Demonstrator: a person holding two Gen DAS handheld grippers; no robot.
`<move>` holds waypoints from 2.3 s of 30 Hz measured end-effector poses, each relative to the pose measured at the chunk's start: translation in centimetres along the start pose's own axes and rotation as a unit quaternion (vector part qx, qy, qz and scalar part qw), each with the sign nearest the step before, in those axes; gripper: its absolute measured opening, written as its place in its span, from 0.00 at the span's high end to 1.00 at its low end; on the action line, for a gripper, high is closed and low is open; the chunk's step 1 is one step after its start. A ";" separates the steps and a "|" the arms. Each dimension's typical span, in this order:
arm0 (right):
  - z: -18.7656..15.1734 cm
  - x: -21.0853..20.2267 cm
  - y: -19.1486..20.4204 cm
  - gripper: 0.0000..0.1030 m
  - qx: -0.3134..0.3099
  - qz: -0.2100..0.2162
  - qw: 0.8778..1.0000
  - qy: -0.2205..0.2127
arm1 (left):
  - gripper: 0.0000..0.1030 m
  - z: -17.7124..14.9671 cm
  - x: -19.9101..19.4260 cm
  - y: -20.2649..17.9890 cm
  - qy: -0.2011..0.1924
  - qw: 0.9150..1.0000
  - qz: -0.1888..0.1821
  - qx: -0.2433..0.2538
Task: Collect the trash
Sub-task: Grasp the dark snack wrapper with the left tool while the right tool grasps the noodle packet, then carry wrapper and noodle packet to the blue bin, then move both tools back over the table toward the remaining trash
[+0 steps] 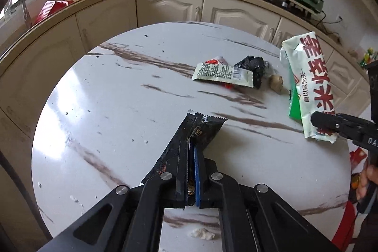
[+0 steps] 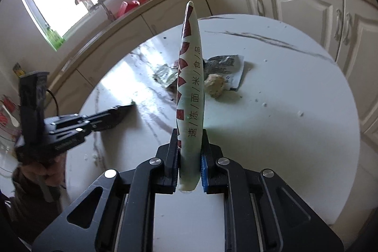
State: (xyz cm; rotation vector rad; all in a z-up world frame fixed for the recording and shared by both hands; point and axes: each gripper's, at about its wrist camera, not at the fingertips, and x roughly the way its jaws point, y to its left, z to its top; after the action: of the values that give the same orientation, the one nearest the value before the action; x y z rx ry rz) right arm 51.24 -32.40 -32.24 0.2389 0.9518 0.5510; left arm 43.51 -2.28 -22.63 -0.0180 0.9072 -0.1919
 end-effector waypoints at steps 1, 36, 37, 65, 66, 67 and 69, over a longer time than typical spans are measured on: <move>-0.2 -0.1 0.0 0.86 0.004 0.008 1.000 -0.003 | 1.00 -0.2 -0.1 -0.1 0.000 1.000 -0.004 -0.004; -19.7 -21.2 -19.9 0.86 0.194 -0.081 0.969 -0.127 | 1.00 -2.9 0.0 -34.7 0.017 0.967 -0.170 0.189; -20.5 -21.0 -21.0 0.86 0.204 -0.085 0.967 -0.124 | 1.00 -3.1 0.8 -35.5 0.025 0.965 -0.173 0.195; -31.0 -21.1 -32.6 0.26 0.318 -0.173 0.925 -0.114 | 0.46 -5.0 21.7 -54.1 0.097 0.944 -0.079 0.306; -30.7 -21.4 -32.1 0.24 0.315 -0.173 0.926 -0.119 | 0.46 -5.0 21.0 -53.9 0.089 0.944 -0.077 0.307; -30.3 -21.8 -31.4 0.23 0.313 -0.172 0.926 -0.126 | 0.46 -4.9 19.9 -53.6 0.078 0.946 -0.074 0.305; -28.7 -22.7 -29.4 0.20 0.301 -0.172 0.928 -0.137 | 0.46 -4.6 17.5 -52.5 0.057 0.950 -0.082 0.295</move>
State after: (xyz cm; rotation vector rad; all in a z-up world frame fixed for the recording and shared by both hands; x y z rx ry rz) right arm 27.24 -70.64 -45.11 0.6676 0.8414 -0.1149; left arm 42.09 -56.64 -34.07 0.4784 0.9342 -0.6190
